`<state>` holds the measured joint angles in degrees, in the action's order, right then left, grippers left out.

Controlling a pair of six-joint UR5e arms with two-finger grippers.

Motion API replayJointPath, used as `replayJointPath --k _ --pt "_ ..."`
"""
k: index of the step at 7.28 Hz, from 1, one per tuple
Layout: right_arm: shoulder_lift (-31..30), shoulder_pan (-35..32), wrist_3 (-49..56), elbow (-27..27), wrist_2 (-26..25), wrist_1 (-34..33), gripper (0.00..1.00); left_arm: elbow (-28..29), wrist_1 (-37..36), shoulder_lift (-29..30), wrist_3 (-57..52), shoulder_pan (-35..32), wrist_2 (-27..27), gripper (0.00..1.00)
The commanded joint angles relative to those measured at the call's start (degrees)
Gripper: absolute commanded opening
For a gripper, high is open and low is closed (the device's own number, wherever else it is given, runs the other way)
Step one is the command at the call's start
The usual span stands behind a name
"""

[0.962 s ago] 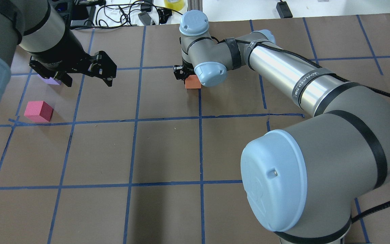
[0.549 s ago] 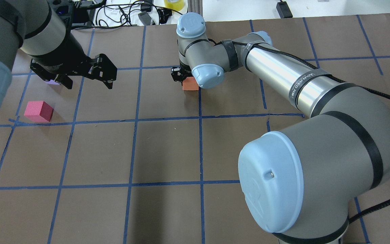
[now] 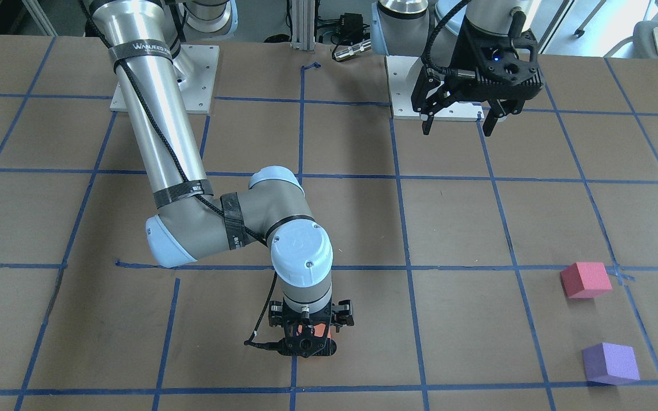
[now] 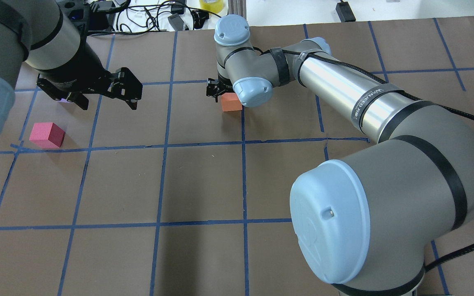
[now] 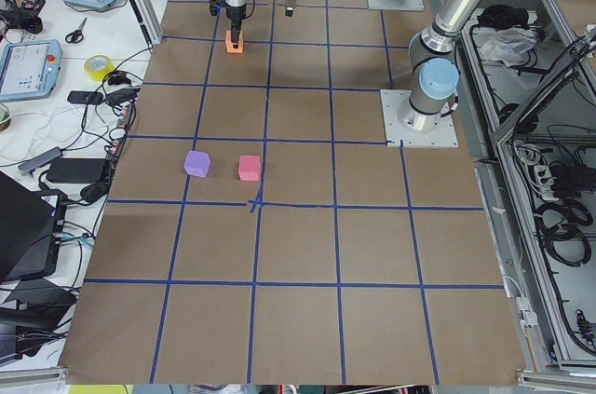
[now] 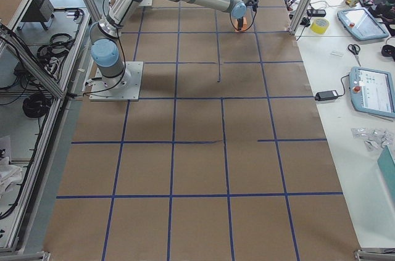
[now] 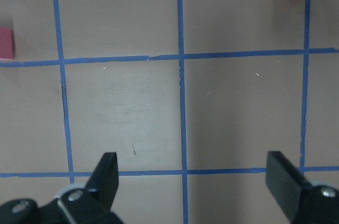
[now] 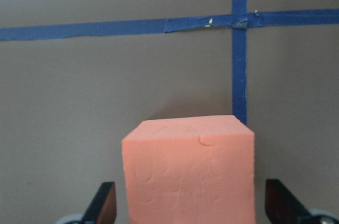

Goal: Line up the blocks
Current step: 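Carry the orange cube toward the left gripper and set it down, then open the right gripper and raise it back away from the cube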

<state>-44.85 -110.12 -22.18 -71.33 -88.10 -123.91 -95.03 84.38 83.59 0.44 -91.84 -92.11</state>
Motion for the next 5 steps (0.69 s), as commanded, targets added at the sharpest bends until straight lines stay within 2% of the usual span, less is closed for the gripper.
replayJointPath --k 1,2,3,5 --pt "-3.5 0.6 -1.1 0.5 -0.1 3.0 1.00 -0.1 0.0 0.0 0.0 0.0 0.0 1.00" --pt "-8.5 2.1 -4.1 0.6 1.3 9.8 1.00 -0.1 0.0 0.0 0.0 0.0 0.0 1.00" --pt "-13.6 4.4 -3.2 -0.9 1.2 13.7 1.00 -0.1 0.0 0.0 0.0 0.0 0.0 1.00" --pt "-24.0 12.2 9.7 -2.3 0.8 24.6 1.00 -0.1 0.0 0.0 0.0 0.0 0.0 1.00"
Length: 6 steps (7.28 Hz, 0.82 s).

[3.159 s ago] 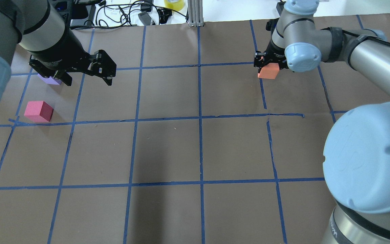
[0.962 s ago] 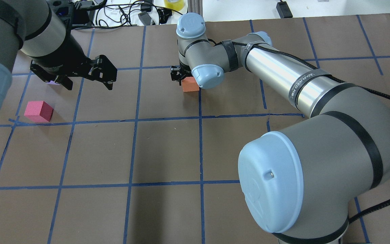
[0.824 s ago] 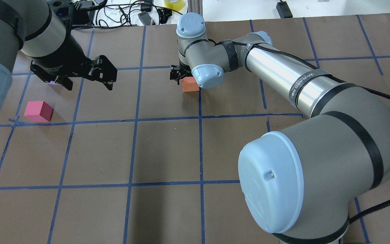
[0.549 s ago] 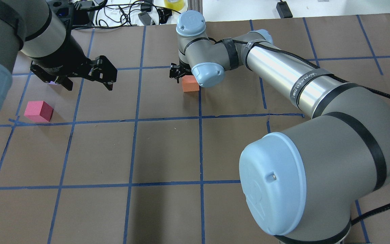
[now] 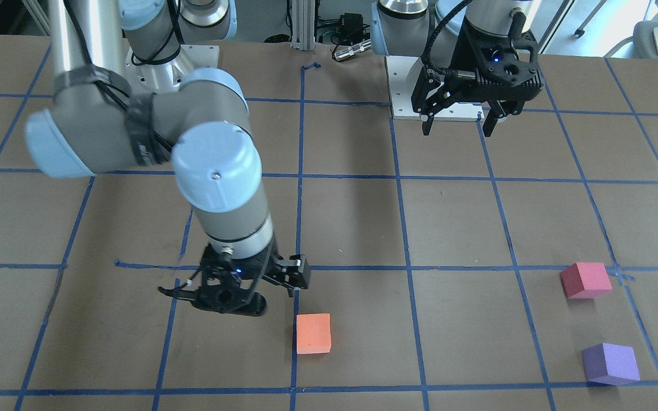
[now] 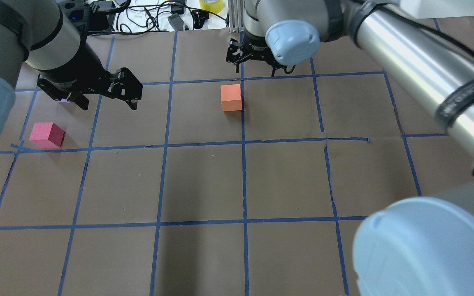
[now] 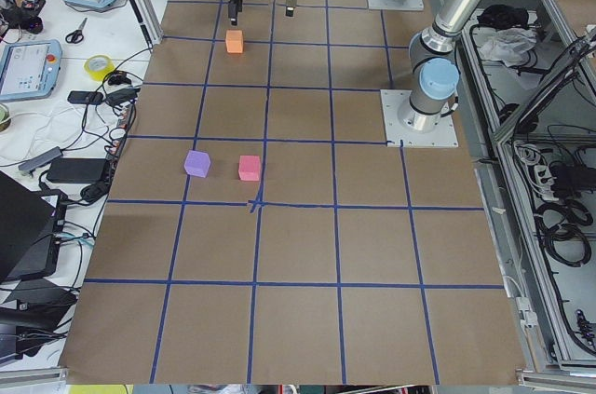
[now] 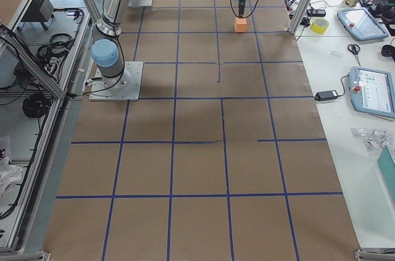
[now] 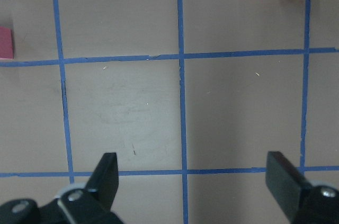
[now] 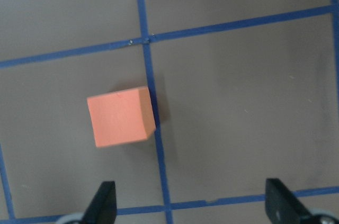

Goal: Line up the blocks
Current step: 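Open the right gripper and raise it back away from the cube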

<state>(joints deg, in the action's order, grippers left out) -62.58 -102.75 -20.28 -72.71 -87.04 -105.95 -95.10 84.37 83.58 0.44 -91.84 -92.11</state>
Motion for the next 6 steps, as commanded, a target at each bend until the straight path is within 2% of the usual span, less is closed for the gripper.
replayJointPath --k 1,2,4,6 --pt "-8.4 10.7 12.2 -2.8 -2.8 12.0 1.00 0.0 0.0 0.0 0.0 0.0 0.0 1.00" --pt "-9.4 14.0 15.4 -4.8 -2.9 12.0 1.00 0.0 0.0 0.0 0.0 0.0 0.0 1.00" --pt "-11.9 14.8 16.0 -8.0 -3.1 11.3 0.99 0.0 0.1 0.0 0.0 0.0 0.0 1.00" --pt "-14.5 14.4 15.2 -12.0 -3.8 6.8 1.00 0.0 0.1 0.0 0.0 0.0 0.0 1.00"
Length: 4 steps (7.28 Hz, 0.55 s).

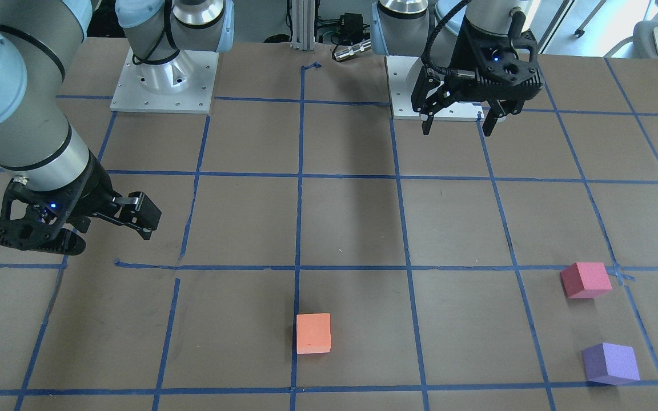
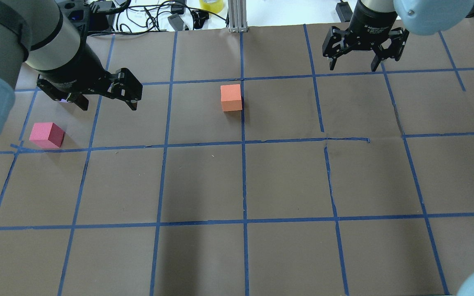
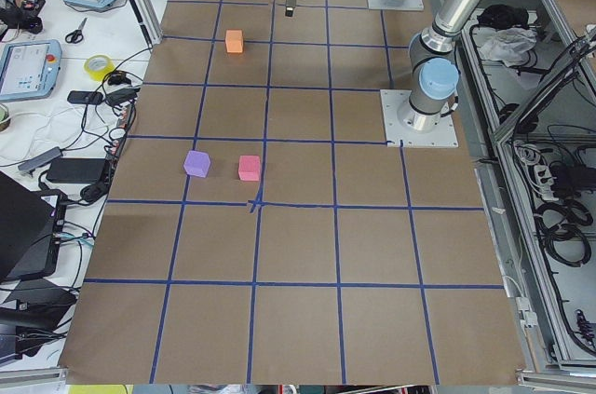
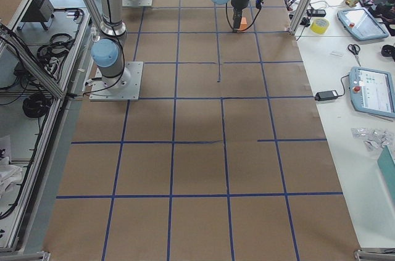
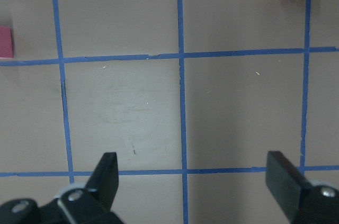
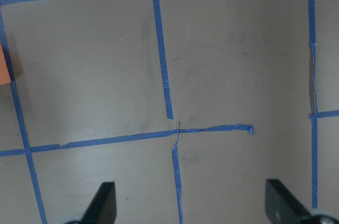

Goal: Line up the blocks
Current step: 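Open the right gripper and raise it back away from the cube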

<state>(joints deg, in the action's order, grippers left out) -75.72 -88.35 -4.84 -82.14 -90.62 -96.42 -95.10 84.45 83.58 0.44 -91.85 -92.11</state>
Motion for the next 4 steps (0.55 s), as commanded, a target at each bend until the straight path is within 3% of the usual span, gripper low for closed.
replayJointPath --k 1,3,4 --pt "-1.5 0.2 0.6 -2.2 -0.5 -4.0 1.00 0.0 0.0 0.0 0.0 0.0 0.0 1.00" --pt "-3.0 -0.1 -0.5 -2.1 -5.7 -4.0 1.00 0.0 0.0 0.0 0.0 0.0 0.0 1.00" --pt "-5.1 -0.4 -0.3 -2.8 -5.1 -3.6 1.00 0.0 0.0 0.0 0.0 0.0 0.0 1.00"
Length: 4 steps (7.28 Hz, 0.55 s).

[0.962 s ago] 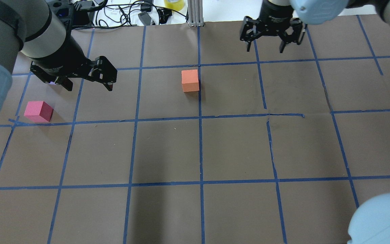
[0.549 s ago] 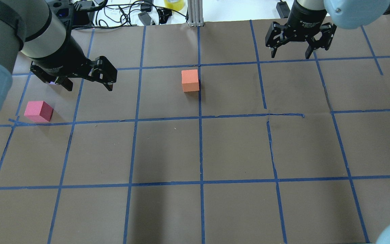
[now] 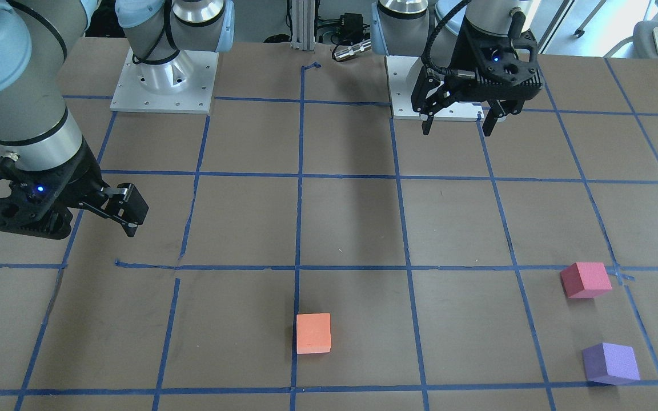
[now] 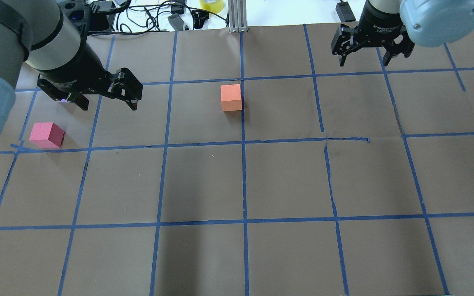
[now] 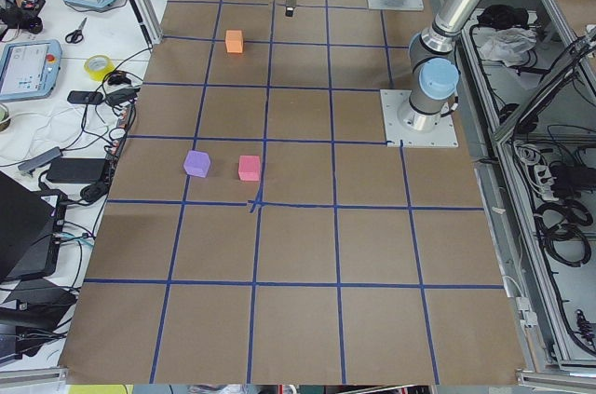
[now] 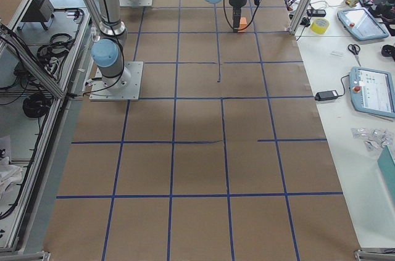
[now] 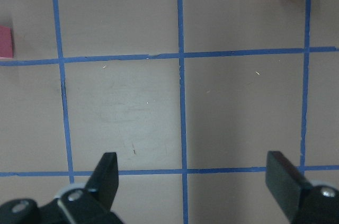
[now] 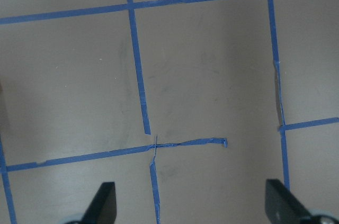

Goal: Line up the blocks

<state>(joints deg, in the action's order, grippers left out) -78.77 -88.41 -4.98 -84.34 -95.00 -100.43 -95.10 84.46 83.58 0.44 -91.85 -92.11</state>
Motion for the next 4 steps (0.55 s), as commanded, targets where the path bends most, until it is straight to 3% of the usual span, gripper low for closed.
replayJointPath --k 1,3,4 --pt "-3.0 -1.3 0.1 -0.8 0.4 0.4 1.00 0.0 0.0 0.0 0.0 0.0 0.0 1.00" --pt "-4.0 -2.7 0.2 -0.9 6.2 0.8 1.00 -0.1 0.1 -0.1 0.0 0.0 -0.1 1.00" --pt "-4.8 -2.7 0.6 -1.6 6.5 4.2 1.00 -0.3 0.0 -0.3 0.0 0.0 -0.1 1.00"
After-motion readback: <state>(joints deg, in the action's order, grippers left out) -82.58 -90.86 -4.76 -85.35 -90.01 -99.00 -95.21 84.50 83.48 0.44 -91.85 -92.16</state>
